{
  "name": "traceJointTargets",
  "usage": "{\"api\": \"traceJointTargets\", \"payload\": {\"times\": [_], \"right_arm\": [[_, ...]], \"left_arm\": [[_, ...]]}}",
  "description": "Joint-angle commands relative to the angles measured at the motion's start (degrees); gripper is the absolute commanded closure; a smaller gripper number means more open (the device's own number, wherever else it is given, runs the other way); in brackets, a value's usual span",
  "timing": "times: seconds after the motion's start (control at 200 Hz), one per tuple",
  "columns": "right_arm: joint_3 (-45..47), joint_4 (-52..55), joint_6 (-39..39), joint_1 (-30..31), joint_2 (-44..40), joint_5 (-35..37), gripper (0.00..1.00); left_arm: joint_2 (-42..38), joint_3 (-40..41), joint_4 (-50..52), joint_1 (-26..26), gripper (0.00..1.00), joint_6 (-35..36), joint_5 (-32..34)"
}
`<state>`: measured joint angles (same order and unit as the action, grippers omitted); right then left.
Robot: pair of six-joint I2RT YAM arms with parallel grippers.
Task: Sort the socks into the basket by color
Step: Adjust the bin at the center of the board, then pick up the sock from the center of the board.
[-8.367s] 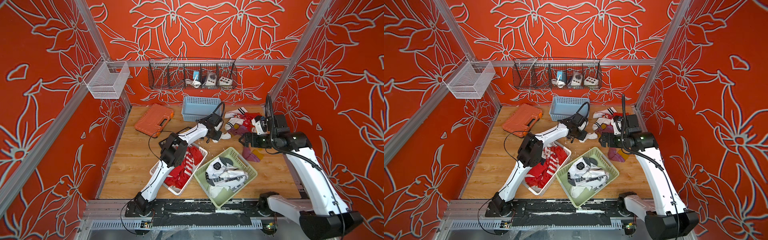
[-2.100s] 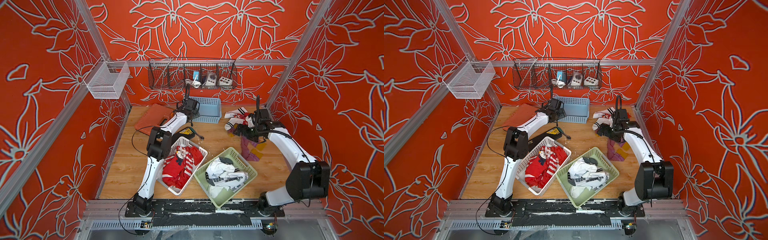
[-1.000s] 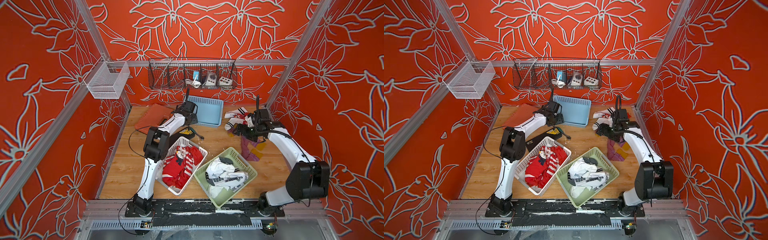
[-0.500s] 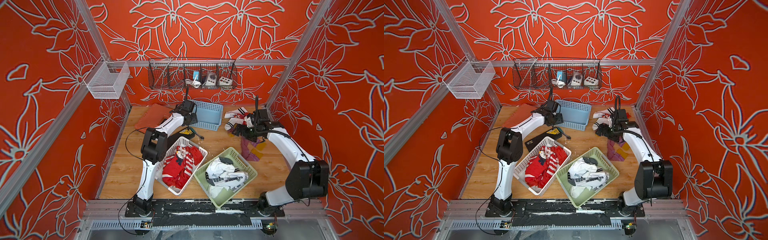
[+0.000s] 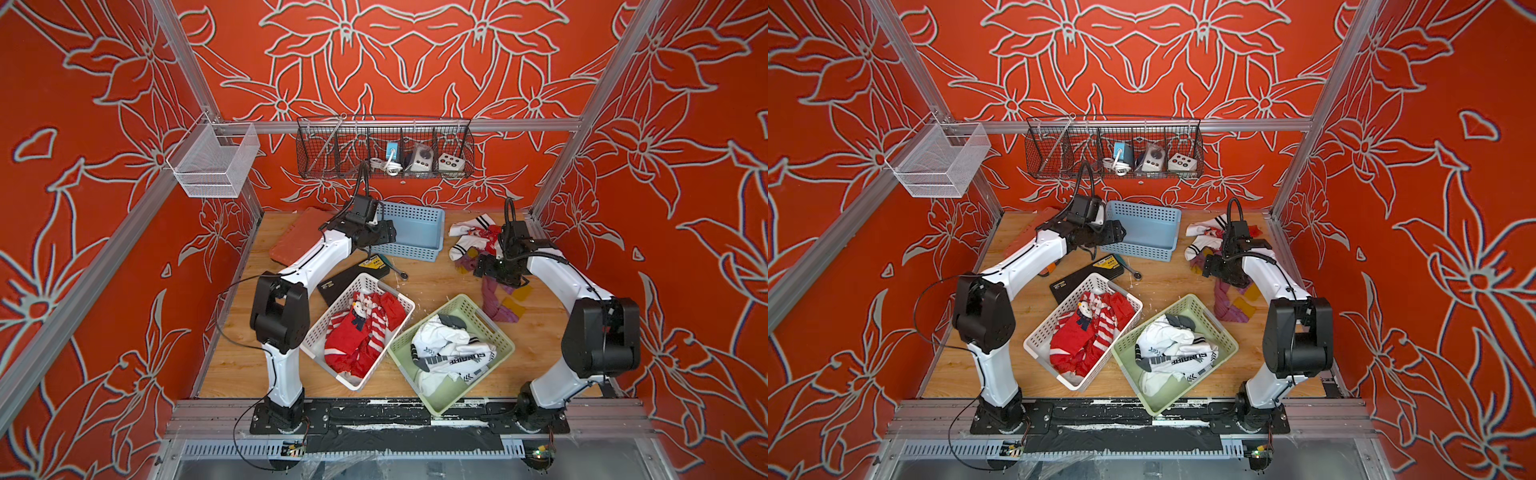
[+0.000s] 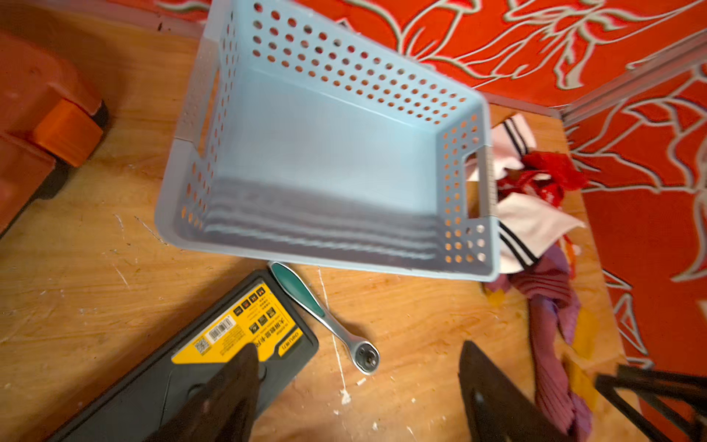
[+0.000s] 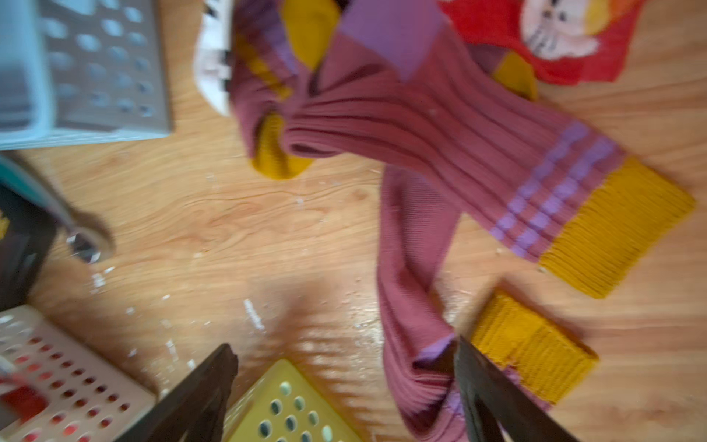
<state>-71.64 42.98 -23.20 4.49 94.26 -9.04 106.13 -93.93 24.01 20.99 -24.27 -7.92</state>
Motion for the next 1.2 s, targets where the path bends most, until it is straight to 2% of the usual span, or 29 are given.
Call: {"api": "traceJointTargets", "payload": {"times": [0.0,0.33,0.475,0.555,0.595,0.66,0.706,0.986,1.196], "right_arm": [[-0.3,2.1,-0.8,-0.1,2.2,5.9,0.12],[4.0,-0.7,-3.0,0.0,8.0,5.7,0.21],[4.3,-1.8,-2.9,0.1,9.3,4.8,0.34],[4.5,-2.3,-3.1,0.2,10.1,4.0,0.48],[4.7,-2.5,-3.2,0.2,10.3,3.3,0.61],[4.8,-2.6,-3.3,0.4,9.8,2.7,0.9],[4.8,-2.3,-3.3,0.7,8.9,2.7,1.0],[3.5,0.7,-1.2,2.1,-2.1,-0.6,1.0],[0.7,2.2,-0.1,3.2,-10.7,-6.7,1.0]], "left_arm": [[-5.0,4.2,-1.6,-0.2,0.2,1.9,-6.0],[-17.7,17.0,-5.7,-0.3,0.2,-1.2,-12.9],[-21.1,19.8,-5.5,-0.3,0.2,-2.1,-14.3],[-22.6,21.1,-5.7,-0.3,0.2,-2.7,-14.5],[-23.3,21.6,-5.8,-0.3,0.2,-2.8,-14.5],[-24.1,21.8,-5.7,-0.3,0.2,-2.8,-14.5],[-24.6,21.8,-5.4,-0.3,0.2,-2.7,-14.5],[-24.7,20.5,-5.4,0.0,0.19,-1.3,-16.1],[-22.8,17.2,-3.9,3.2,0.18,3.6,-15.1]]}}
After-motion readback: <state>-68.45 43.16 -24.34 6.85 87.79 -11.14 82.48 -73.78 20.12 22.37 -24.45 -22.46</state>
